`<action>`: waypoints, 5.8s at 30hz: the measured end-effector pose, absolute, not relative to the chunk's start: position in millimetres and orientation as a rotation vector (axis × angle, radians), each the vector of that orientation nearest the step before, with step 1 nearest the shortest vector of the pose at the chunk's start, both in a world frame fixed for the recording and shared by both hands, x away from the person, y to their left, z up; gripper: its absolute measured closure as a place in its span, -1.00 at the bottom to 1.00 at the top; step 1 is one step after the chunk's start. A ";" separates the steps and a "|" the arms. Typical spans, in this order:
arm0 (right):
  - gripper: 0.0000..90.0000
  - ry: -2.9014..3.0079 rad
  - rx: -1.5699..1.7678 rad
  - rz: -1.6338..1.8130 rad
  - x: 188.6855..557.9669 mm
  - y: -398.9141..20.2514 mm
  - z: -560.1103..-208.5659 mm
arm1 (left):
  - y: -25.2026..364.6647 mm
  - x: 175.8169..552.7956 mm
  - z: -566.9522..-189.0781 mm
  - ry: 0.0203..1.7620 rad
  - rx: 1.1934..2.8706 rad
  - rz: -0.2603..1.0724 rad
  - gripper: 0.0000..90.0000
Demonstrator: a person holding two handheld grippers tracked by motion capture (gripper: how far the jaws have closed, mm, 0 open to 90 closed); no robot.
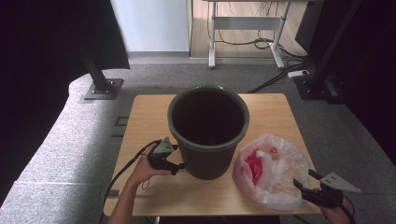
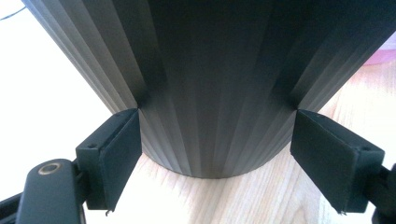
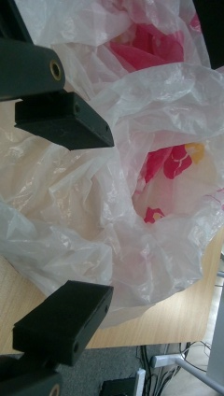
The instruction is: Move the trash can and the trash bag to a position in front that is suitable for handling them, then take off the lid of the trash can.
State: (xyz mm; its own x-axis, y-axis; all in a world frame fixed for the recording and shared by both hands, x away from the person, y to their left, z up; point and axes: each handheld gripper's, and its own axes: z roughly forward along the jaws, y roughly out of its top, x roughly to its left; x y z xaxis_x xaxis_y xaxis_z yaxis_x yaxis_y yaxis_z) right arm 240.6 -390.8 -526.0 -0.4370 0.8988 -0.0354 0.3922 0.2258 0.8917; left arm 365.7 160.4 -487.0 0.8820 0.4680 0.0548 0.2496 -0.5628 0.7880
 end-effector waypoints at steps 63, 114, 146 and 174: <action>-0.47 1.922 1.149 1.187 233.8 -390.0 -518.7 | 203.0 345.1 -375.5 0.478 2.127 0.281 -0.68; -0.47 1.905 1.151 1.160 231.2 -395.4 -518.3 | 146.9 476.3 -287.0 0.560 2.236 0.123 -0.63; -0.47 1.910 1.145 1.148 232.9 -394.0 -520.4 | 107.4 503.2 -283.5 0.771 2.354 0.366 0.64; -0.47 1.872 1.154 1.156 230.7 -398.3 -518.1 | 104.8 482.0 -229.5 0.717 2.183 0.479 0.71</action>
